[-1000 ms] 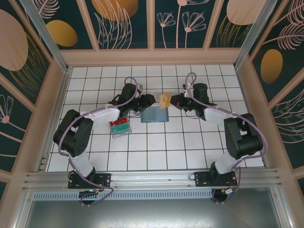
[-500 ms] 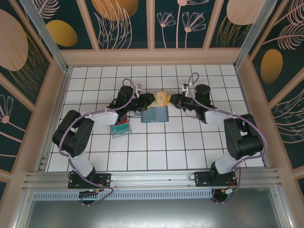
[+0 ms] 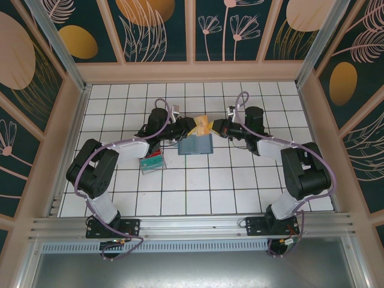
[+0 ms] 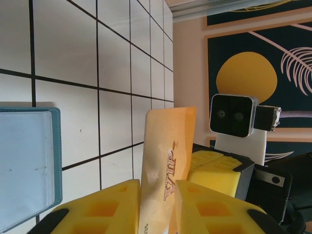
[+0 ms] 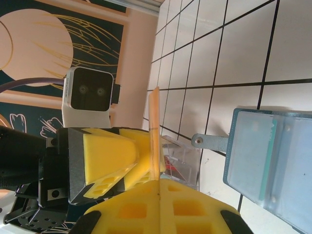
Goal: Take the credit cards out of the card holder
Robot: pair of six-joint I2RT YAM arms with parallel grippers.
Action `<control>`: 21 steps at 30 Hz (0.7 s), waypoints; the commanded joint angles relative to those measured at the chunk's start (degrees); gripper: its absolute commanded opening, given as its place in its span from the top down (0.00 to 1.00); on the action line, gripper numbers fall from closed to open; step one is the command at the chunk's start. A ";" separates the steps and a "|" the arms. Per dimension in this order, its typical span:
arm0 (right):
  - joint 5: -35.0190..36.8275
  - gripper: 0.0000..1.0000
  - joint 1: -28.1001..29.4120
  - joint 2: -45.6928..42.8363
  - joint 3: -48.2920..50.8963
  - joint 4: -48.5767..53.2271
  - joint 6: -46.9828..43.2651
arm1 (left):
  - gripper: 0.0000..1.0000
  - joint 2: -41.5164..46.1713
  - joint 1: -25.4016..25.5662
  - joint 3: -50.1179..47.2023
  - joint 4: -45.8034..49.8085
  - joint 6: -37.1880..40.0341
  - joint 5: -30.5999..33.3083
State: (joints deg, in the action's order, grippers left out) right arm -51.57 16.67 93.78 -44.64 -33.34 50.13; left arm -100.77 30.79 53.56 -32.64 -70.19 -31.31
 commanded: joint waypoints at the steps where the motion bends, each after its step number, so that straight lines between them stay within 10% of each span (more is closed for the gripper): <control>1: -1.86 1.00 0.52 0.81 -1.43 -2.02 0.00 | 0.80 0.03 -0.20 0.18 -2.51 -0.25 -1.43; 6: -2.22 1.00 0.60 1.66 -1.48 -1.78 -0.17 | 0.95 0.09 -0.22 0.54 -2.61 -0.25 -1.95; 21: 3.72 0.26 -0.49 -3.31 -2.85 10.80 -10.14 | 1.00 4.69 -0.22 8.47 24.86 18.37 4.43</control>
State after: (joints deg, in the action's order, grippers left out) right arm -49.39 16.67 93.78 -46.15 -25.36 43.81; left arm -99.37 30.63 58.35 -18.83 -60.58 -29.80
